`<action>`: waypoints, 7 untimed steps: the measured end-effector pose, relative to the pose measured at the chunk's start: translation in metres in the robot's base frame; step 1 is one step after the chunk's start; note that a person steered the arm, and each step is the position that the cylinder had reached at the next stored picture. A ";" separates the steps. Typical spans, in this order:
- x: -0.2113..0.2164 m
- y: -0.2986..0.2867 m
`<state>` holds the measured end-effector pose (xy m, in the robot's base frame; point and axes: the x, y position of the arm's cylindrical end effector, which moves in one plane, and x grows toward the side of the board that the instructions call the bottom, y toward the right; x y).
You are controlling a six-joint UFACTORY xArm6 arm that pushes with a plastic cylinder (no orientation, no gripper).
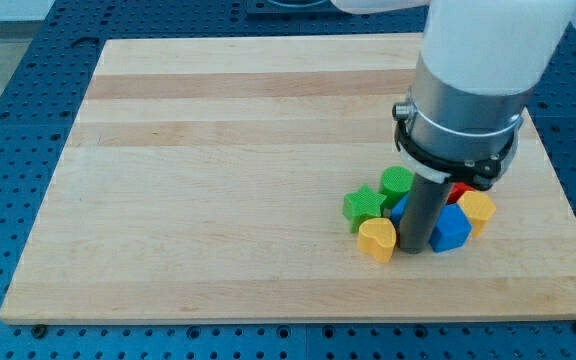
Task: Slide the yellow hexagon along with the blue cube slightly left
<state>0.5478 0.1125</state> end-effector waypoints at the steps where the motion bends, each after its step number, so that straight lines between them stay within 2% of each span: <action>1: -0.006 0.001; 2: -0.004 0.001; 4: 0.070 0.003; 5: 0.050 0.064; 6: 0.008 0.126; 7: 0.003 0.129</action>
<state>0.5504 0.2410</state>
